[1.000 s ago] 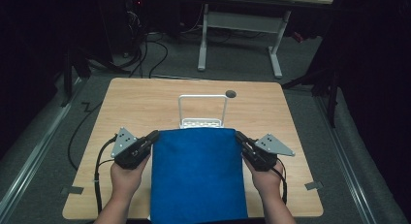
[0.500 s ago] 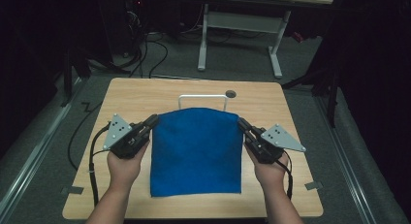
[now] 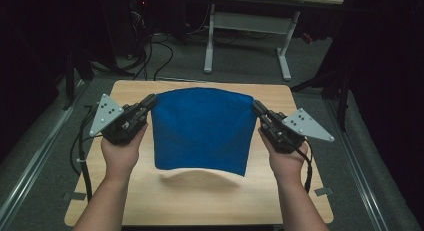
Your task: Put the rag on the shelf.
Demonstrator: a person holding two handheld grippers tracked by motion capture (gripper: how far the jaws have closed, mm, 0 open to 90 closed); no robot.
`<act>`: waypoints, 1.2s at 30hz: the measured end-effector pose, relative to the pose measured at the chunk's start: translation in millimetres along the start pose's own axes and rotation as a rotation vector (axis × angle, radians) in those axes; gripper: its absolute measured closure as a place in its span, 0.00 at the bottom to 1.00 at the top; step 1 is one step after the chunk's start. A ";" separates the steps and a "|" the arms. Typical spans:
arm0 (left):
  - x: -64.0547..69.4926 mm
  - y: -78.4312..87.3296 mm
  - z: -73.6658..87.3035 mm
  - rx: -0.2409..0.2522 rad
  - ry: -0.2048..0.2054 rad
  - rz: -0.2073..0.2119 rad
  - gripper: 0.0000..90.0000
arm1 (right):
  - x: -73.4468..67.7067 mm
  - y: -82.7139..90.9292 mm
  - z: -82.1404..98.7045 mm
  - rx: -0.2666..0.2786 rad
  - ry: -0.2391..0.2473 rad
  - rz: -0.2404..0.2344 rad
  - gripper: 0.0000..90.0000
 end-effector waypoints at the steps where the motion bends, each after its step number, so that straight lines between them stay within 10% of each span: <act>1: -0.2 -0.5 -3.4 0.002 -0.007 0.000 0.97 | 1.3 0.6 -4.4 0.008 0.002 0.004 0.98; 13: -16.9 -23.3 -11.7 -0.044 -0.027 0.013 0.97 | 23.4 -5.3 -16.7 0.012 -0.006 0.055 0.98; 21: -40.1 -60.1 -3.7 -0.159 -0.060 -0.001 0.98 | 44.7 -37.3 -8.8 -0.046 -0.048 0.074 0.99; 36: -66.4 -117.0 -0.7 -0.216 -0.117 -0.080 0.97 | 77.3 -91.1 -15.1 -0.093 -0.033 0.147 0.98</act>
Point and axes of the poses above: each handheld gripper's, and its own axes: y roughly backward along the jaws, z roughly out of its underside, x roughly to its right, the point moved 4 cm from there along -y, roughly forward along the jaws, and after that the axes turned 7 degrees about -y, right-handed, at the moved point
